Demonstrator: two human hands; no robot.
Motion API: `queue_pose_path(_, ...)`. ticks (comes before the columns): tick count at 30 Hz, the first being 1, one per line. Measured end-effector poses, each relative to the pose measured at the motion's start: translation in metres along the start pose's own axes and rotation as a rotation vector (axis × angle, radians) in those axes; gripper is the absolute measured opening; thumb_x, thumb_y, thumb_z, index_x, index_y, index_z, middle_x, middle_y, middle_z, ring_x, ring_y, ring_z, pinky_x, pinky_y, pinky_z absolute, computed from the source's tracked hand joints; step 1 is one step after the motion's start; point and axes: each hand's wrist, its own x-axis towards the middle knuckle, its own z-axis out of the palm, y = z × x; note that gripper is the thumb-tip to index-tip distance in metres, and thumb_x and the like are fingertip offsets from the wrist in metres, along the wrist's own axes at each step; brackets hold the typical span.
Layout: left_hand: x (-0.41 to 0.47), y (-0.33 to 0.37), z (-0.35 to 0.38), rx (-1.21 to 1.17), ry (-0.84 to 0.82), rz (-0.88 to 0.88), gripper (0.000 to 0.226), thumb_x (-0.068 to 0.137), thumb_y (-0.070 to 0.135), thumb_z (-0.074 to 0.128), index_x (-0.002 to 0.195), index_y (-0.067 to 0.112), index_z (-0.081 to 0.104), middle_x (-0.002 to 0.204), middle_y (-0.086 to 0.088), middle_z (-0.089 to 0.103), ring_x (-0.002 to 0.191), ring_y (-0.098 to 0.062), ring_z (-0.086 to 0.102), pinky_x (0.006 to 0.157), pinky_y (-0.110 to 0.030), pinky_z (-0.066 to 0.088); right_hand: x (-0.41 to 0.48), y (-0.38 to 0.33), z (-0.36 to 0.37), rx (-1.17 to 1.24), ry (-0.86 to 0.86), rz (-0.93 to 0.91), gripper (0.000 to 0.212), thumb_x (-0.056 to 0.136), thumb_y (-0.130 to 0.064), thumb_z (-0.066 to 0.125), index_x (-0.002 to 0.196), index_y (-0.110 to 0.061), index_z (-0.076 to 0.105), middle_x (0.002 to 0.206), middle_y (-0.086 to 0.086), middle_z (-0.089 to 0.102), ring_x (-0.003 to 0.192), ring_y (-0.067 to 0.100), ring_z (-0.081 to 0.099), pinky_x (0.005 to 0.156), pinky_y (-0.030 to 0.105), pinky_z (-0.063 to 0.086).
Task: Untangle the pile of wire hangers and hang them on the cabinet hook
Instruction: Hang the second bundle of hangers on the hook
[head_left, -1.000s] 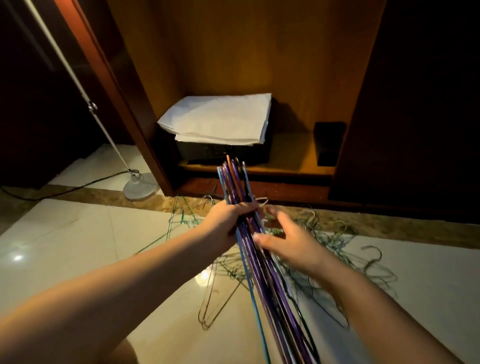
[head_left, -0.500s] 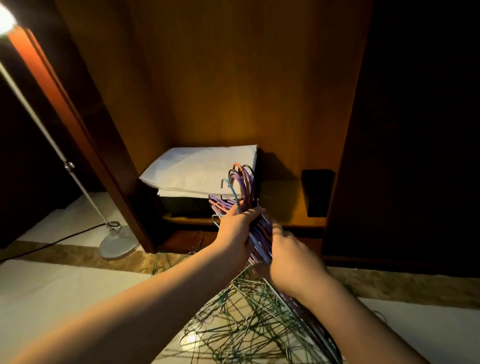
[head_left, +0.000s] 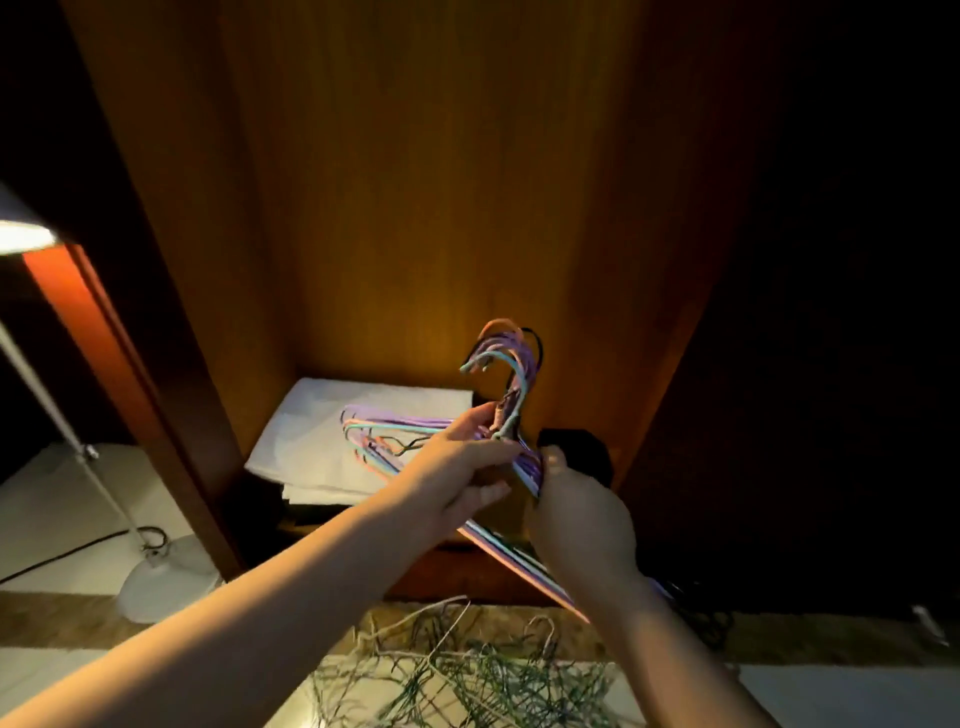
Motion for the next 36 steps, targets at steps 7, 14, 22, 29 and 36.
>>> queue_pose_path(7,-0.070,0.246,0.013,0.159,-0.022,0.123,0.048,0.073,0.010,0.068,0.118,0.023,0.058,0.105,-0.010,0.069,0.097,-0.019,0.067,0.070,-0.028,0.058,0.041,-0.080,-0.232,0.045,0.010,0.023,0.014,0.088,-0.017,0.044,0.101,-0.023,0.045,0.078,-0.003,0.056,0.073,0.020,0.059,0.056,0.031,0.044)
queue_pose_path(14,-0.082,0.431,0.055,0.566,0.117,0.609,0.018,0.085,0.012,0.062,0.099,0.023,0.059,0.089,-0.001,0.065,0.078,-0.014,0.058,0.066,-0.022,0.044,0.075,-0.141,-0.394,0.154,0.118,0.064,0.017,0.085,-0.014,0.044,0.095,-0.026,0.049,0.076,-0.001,0.058,0.065,0.018,0.057,0.058,0.037,0.046)
queue_pose_path(22,-0.071,0.493,0.094,0.624,0.311,0.845,0.020,0.086,-0.002,0.054,0.096,0.013,0.060,0.091,-0.002,0.058,0.081,-0.011,0.051,0.062,-0.003,0.038,0.108,-0.154,-0.464,0.319,0.228,0.043,0.013,0.086,-0.017,0.049,0.084,-0.028,0.055,0.070,-0.001,0.061,0.057,0.016,0.055,0.053,0.031,0.040)
queue_pose_path(29,-0.047,0.560,0.111,0.653,0.373,0.864,0.024,0.087,0.004,0.056,0.110,0.010,0.059,0.103,-0.008,0.058,0.094,-0.019,0.054,0.067,-0.020,0.038,0.189,-0.146,-0.511,0.400,0.273,-0.015,0.011,0.085,-0.011,0.052,0.089,-0.016,0.061,0.067,0.002,0.057,0.055,0.014,0.049,0.053,0.028,0.035)
queue_pose_path(36,0.019,0.633,0.150,0.686,0.452,0.896,0.030,0.086,0.010,0.058,0.116,0.011,0.056,0.110,-0.009,0.063,0.096,-0.020,0.057,0.077,-0.028,0.040,0.317,-0.147,-0.591,0.482,0.386,-0.146,0.020,0.083,-0.010,0.059,0.100,-0.016,0.067,0.080,0.007,0.064,0.065,0.016,0.054,0.056,0.027,0.038)
